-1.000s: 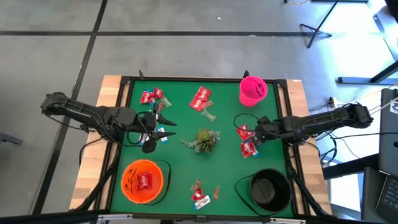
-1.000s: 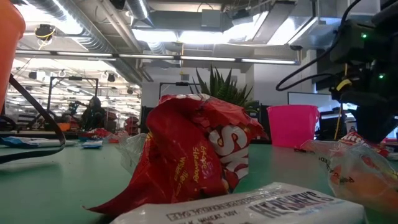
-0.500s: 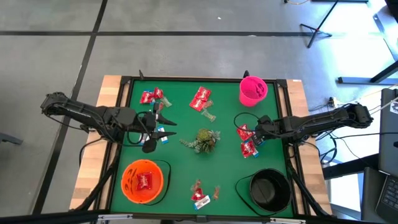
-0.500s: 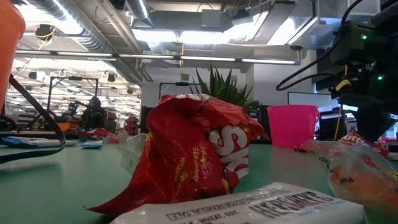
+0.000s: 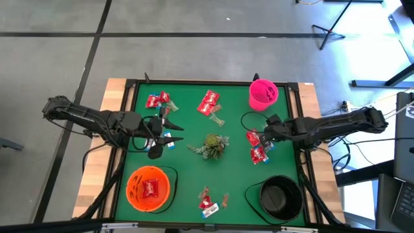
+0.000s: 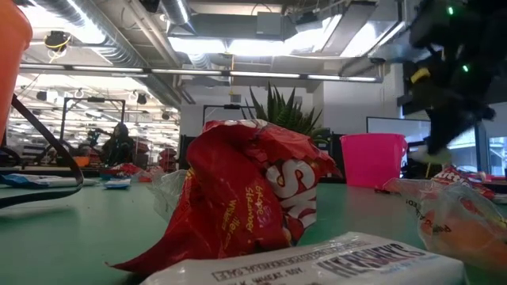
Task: Sort candy
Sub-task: Put the green gummy into the pink bucket
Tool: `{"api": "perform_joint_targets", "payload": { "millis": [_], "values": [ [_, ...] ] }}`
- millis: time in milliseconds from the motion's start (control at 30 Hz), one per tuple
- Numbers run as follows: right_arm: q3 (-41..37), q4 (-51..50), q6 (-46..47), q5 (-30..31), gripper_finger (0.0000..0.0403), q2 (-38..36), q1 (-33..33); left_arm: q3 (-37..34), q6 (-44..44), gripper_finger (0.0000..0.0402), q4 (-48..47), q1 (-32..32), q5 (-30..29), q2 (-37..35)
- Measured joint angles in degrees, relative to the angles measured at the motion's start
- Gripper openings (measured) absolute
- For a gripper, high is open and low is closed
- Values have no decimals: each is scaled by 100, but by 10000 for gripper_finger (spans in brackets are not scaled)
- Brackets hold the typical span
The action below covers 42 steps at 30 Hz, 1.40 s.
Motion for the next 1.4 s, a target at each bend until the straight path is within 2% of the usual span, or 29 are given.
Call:
{"api": "perform_joint_targets", "payload": {
  "millis": [167, 333, 467, 567, 733, 1000, 1200, 1400],
  "values": [
    [767, -383, -340, 765, 1, 0, 0, 0, 0, 149, 0, 0, -82, 0],
    [1408, -466, -779, 1871, 2, -2, -2, 0, -20, 149, 0, 0, -120, 0],
    [1627, -456, -1110, 2642, 2, -4, -37, 0, -28, 149, 0, 0, -120, 0],
    [1641, -404, -1343, 2813, 1, -4, -289, 0, -31, 149, -1, 0, -122, 0],
    [1641, -32, -2025, 2472, 1, -4, -1051, 0, -137, 149, 0, 0, -131, 0],
    [1641, 1365, -3745, 1078, 0, -4, -2609, 0, -174, 149, 2, 2, -134, 0],
    [1641, 1533, -4082, 310, 2, 9, -3797, 0, -175, 149, 1, 2, -232, 0],
    [1641, 1533, -4254, -495, 18, 9, -4543, 0, -175, 149, 2, 2, -290, 0]
  ]
}}
